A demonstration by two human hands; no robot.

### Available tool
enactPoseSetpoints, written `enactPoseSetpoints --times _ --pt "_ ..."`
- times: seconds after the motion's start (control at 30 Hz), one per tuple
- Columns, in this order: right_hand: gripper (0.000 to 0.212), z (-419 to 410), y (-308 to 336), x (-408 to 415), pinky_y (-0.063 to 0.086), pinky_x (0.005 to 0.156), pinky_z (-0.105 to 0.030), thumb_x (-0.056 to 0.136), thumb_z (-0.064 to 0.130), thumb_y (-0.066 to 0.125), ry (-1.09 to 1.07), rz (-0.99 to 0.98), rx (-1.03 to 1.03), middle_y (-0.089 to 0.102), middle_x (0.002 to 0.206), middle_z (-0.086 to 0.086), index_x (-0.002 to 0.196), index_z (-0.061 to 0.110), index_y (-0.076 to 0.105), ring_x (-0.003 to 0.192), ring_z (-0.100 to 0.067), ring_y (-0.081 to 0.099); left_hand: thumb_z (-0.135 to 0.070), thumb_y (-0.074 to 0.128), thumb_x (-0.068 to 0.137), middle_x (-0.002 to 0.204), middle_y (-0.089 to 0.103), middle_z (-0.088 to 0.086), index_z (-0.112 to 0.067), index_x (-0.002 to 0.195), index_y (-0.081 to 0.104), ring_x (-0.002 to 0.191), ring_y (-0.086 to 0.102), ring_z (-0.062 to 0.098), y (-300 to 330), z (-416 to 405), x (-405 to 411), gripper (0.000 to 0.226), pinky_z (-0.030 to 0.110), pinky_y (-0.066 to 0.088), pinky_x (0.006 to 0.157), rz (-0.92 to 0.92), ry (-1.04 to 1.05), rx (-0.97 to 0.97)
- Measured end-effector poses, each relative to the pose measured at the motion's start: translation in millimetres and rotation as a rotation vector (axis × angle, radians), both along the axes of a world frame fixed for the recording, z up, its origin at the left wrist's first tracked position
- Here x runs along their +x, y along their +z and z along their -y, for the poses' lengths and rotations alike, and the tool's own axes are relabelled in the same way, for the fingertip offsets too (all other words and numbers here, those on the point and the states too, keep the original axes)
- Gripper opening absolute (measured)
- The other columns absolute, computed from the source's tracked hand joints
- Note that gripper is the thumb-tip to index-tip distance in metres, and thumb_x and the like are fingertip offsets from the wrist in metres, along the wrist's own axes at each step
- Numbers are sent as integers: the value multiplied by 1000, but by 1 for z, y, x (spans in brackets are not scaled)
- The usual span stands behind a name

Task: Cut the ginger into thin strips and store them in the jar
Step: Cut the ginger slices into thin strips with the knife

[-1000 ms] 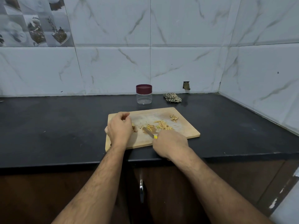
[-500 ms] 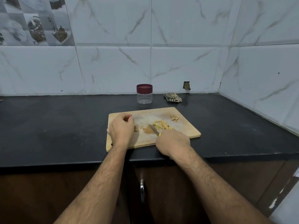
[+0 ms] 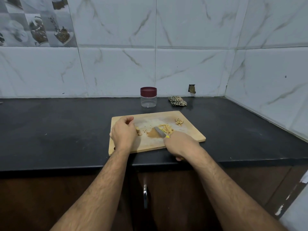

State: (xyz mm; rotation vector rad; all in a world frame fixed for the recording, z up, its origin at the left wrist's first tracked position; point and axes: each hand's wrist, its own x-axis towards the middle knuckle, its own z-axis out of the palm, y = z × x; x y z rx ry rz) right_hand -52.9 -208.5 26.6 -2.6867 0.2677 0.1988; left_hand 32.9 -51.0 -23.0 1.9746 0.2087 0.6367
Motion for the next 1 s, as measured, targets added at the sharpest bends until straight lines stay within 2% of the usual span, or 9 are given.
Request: enactPoseSetpoints --times 0.13,0.3,0.4,0.47,0.53,0.63,0.8,0.9,1.0 --pt "25 -11 -4 9 44 67 -29 100 29 36 14 116 -81 64 82 -1 87 16 52 77 -24 65 -18 57 96 108 71 -9 -26 111 72 106 63 14 3 -4 -2 22 44 46 103 74 -9 -106" --pt "24 -20 -1 24 44 70 -30 99 27 38 8 145 -82 69 97 -5 80 18 49 92 -26 68 -22 60 93 102 72 -10 -29 108 73 101 65 15 4 -18 -1 21 43 49 98 0 -47 13" --pt "22 -18 -8 29 45 59 -25 97 21 39 18 101 -56 68 82 -2 81 14 52 67 -21 71 -29 63 90 97 72 -13 -30 104 74 97 65 11 6 -24 0 17 39 50 96 -24 -131 225" --pt "20 -16 -11 31 44 53 -24 97 21 39 26 99 -44 67 76 -1 82 15 51 52 -18 68 -34 64 89 95 72 -14 -31 100 75 97 63 10 10 -22 -1 15 36 46 95 -33 -186 459" --pt "18 -13 -13 32 45 54 -25 98 22 38 36 124 -12 66 75 -1 87 16 51 47 -17 66 -36 62 88 94 71 -14 -32 94 75 96 61 12 13 -19 -3 15 36 39 91 -48 -192 691" --pt "26 -5 -23 29 41 52 -26 102 29 34 40 214 78 64 62 0 89 15 52 42 -14 61 -32 55 85 88 71 -12 -29 82 76 90 59 18 13 -16 -4 21 37 35 84 -79 -151 867" --pt "34 4 -36 26 38 54 -28 102 36 34 21 344 163 59 47 0 79 17 51 49 -14 64 -30 54 84 84 68 -12 -29 77 76 87 57 19 14 -12 -3 23 38 36 86 -125 -124 928" --pt "35 2 -35 26 35 50 -27 103 37 34 17 347 125 59 49 1 78 18 50 49 -12 61 -29 54 83 75 66 -9 -24 74 75 82 56 20 16 -7 -2 24 39 36 88 -179 -114 917" --pt "34 1 -36 27 41 56 -28 102 37 34 7 342 104 64 59 0 86 16 56 60 -17 65 -30 55 81 81 69 -8 -26 76 74 85 59 19 17 -4 -2 21 40 37 94 -197 -111 913"
